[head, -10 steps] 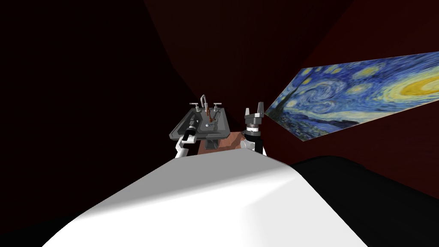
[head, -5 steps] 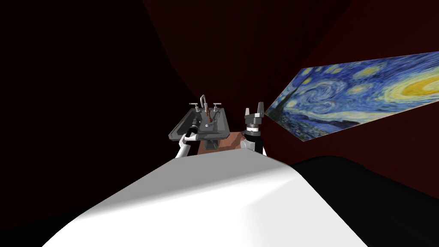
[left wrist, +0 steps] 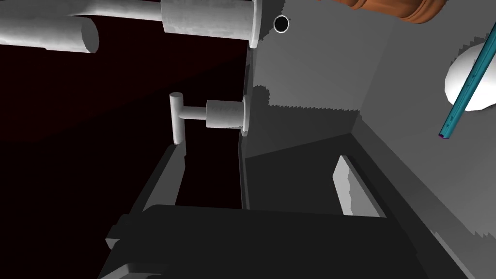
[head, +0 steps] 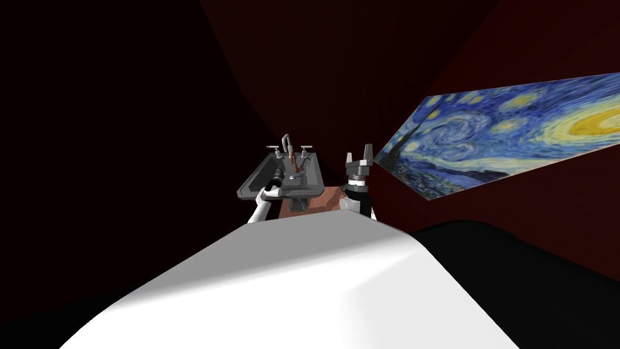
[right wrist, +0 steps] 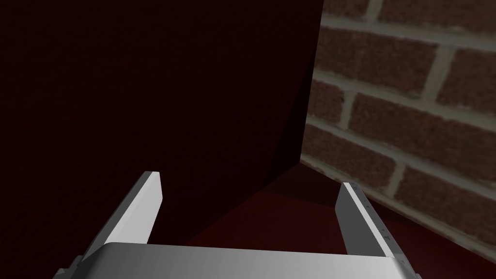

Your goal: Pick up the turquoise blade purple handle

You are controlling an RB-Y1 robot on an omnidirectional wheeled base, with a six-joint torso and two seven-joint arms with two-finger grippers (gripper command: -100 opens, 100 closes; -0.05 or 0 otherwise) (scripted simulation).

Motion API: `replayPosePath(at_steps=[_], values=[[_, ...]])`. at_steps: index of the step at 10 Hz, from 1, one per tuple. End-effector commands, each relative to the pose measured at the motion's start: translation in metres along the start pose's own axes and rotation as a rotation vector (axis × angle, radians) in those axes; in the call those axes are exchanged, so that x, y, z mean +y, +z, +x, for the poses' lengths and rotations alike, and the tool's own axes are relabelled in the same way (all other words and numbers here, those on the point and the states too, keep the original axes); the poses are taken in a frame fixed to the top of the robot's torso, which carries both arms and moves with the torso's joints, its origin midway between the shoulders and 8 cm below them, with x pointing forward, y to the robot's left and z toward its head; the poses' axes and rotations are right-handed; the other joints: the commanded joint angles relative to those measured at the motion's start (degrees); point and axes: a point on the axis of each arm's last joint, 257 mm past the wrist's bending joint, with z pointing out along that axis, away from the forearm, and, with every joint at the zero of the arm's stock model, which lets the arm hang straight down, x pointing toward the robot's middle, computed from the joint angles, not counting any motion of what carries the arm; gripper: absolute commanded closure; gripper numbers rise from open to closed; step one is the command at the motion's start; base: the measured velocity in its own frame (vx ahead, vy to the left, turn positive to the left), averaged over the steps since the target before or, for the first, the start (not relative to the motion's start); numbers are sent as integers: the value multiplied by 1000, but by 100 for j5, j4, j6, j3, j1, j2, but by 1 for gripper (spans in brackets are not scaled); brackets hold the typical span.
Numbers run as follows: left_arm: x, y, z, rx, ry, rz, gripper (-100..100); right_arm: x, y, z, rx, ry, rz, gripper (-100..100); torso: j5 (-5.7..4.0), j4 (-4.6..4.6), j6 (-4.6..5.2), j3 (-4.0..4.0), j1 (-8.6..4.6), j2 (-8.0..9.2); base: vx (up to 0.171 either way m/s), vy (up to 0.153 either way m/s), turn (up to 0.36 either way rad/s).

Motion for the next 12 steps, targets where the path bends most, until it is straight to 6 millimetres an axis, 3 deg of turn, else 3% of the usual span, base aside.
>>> replayPosePath(at_steps=[1, 5, 12], values=[[9, 3, 2, -2, -3, -20, -100, 0, 0, 0, 0, 0, 0, 0, 0, 0, 0, 0, 0, 0, 0, 0, 0], [38, 24, 17, 11, -40, -142, -100, 0, 0, 0, 0, 0, 0, 0, 0, 0, 1, 0, 0, -1, 9, -8, -3], [90, 36, 29, 11, -74, -324, -100, 0, 0, 0, 0, 0, 0, 0, 0, 1, 0, 1, 0, 1, 7, -7, -2]])
